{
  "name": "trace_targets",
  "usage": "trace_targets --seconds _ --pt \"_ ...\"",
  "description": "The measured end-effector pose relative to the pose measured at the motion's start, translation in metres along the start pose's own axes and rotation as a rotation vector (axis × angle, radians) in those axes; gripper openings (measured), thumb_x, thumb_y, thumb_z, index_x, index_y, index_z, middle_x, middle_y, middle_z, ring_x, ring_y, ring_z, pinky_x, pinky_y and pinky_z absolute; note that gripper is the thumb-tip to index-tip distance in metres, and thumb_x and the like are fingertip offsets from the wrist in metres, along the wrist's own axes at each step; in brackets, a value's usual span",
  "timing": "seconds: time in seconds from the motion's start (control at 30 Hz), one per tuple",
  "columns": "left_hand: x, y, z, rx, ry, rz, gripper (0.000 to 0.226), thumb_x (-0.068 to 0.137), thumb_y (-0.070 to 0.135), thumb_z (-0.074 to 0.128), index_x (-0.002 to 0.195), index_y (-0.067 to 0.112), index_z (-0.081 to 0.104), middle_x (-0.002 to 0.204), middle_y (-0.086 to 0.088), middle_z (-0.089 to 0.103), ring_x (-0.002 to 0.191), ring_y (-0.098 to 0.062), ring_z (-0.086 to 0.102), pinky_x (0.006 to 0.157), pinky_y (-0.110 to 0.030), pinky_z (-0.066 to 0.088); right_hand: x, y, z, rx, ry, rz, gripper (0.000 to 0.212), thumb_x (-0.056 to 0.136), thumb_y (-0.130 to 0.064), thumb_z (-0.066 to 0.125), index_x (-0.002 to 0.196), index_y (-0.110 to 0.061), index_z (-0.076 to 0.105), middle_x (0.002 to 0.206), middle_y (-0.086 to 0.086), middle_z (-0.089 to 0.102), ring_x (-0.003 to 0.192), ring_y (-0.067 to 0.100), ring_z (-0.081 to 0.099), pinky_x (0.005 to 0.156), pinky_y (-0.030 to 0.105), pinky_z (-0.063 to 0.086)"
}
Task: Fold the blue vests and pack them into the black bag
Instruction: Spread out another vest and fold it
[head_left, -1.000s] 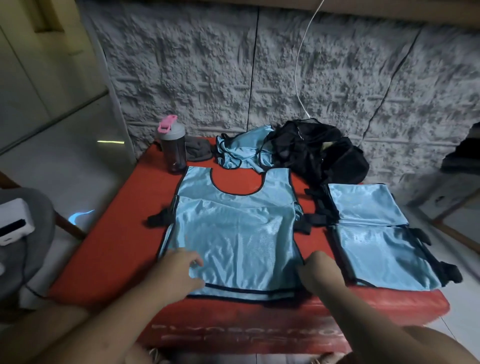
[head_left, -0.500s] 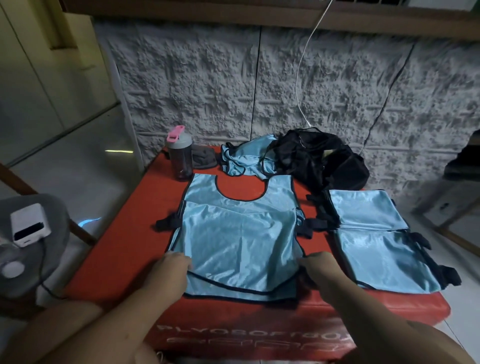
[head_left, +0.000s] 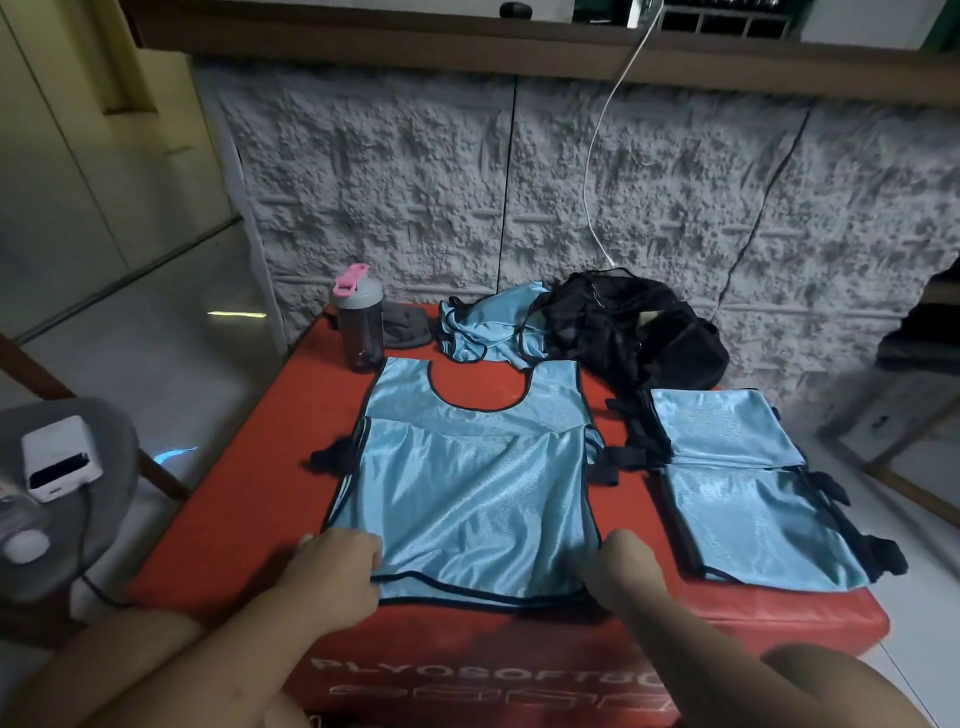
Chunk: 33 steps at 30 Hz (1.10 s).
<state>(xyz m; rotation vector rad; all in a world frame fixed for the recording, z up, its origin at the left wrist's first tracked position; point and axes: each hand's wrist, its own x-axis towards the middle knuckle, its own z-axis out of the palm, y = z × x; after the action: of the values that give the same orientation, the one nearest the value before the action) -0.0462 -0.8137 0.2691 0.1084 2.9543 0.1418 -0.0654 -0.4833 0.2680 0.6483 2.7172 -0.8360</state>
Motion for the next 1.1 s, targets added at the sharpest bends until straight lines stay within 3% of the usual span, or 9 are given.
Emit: trace_targets --seconds 0.07,0.17,0.3,0.37,0.43,0.6,0.77,0.93,1.1 --pt "-0.001 0.000 0.000 -0.036 -0.038 0.005 0.027 0.075 0.045 0.073 0.094 0.034 0.059 0.092 0.016 0.059 0.091 -0.009 0.058 0.089 -0.032 0.043 0.002 0.001 0.006 -0.035 0.001 -0.001 0.036 0.083 -0.041 0.072 0.089 -0.008 0.058 0.077 0.000 0.058 0.072 0.026 0.058 0.063 0.029 0.045" --pt "-0.004 0.001 -0.002 -0.045 -0.058 0.033 0.027 0.076 0.032 0.076 0.097 0.034 0.058 0.092 0.016 0.058 0.088 -0.008 0.057 0.080 -0.030 0.043 0.006 0.001 0.006 0.018 -0.001 -0.010 0.028 0.083 -0.035 0.070 0.083 -0.007 0.065 0.071 0.002 0.064 0.064 0.022 0.062 0.052 0.027 0.043" --pt "-0.001 -0.004 -0.001 -0.112 -0.035 0.011 0.008 0.081 0.028 0.067 0.086 0.033 0.065 0.085 0.014 0.061 0.080 -0.007 0.062 0.071 -0.026 0.051 0.016 -0.002 0.002 0.348 0.070 -0.018 0.029 0.084 -0.029 0.075 0.076 -0.001 0.070 0.059 0.004 0.061 0.052 0.021 0.055 0.048 0.027 0.038" --pt "0.000 -0.005 0.000 -0.133 -0.038 0.012 0.002 0.081 0.033 0.068 0.083 0.031 0.068 0.082 0.013 0.062 0.074 -0.005 0.062 0.067 -0.025 0.054 0.022 -0.004 0.001 0.627 0.009 0.039 0.023 0.083 -0.015 0.076 0.081 0.007 0.071 0.063 0.013 0.064 0.056 0.027 0.061 0.052 0.031 0.049" --pt "0.002 -0.004 0.001 -0.156 -0.037 0.012 0.010 0.081 0.038 0.070 0.080 0.028 0.070 0.079 0.013 0.064 0.071 -0.003 0.061 0.065 -0.025 0.054 0.022 -0.006 -0.002 0.807 -0.093 0.103 0.012 0.081 0.002 0.073 0.083 0.012 0.067 0.070 0.023 0.065 0.060 0.033 0.065 0.055 0.037 0.058" --pt "0.008 -0.004 0.007 -0.181 0.028 -0.052 0.049 0.089 0.041 0.064 0.058 0.007 0.048 0.053 -0.003 0.051 0.055 -0.018 0.059 0.054 -0.033 0.049 0.024 -0.002 -0.013 0.806 -0.118 0.219 0.013 0.076 0.013 0.067 0.084 0.004 0.063 0.069 0.016 0.057 0.059 0.027 0.056 0.046 0.027 0.044" --pt "0.012 -0.004 0.011 -0.129 0.106 -0.293 0.030 0.092 0.016 0.052 0.063 0.013 0.044 0.070 -0.002 0.054 0.072 -0.023 0.064 0.055 -0.030 0.042 0.032 0.007 -0.020 0.737 -0.136 0.312 0.012 0.076 0.012 0.066 0.084 0.004 0.061 0.067 0.015 0.053 0.051 0.025 0.050 0.045 0.026 0.036" --pt "0.020 -0.008 0.015 -0.174 0.137 -0.492 0.008 0.094 0.015 0.054 0.091 0.016 0.061 0.103 -0.008 0.069 0.096 -0.029 0.068 0.074 -0.032 0.051 0.037 0.011 -0.017 0.720 -0.057 0.268 0.007 0.078 0.003 0.071 0.082 0.001 0.065 0.064 0.013 0.054 0.056 0.024 0.051 0.048 0.027 0.037" --pt "0.026 -0.010 0.018 -0.149 0.119 -0.585 0.026 0.093 0.002 0.044 0.103 0.014 0.064 0.108 -0.009 0.068 0.102 -0.029 0.068 0.084 -0.035 0.055 0.035 0.011 -0.014 0.710 0.022 0.194 0.019 0.070 0.002 0.079 0.069 -0.005 0.062 0.064 0.013 0.057 0.062 0.024 0.053 0.057 0.034 0.042"
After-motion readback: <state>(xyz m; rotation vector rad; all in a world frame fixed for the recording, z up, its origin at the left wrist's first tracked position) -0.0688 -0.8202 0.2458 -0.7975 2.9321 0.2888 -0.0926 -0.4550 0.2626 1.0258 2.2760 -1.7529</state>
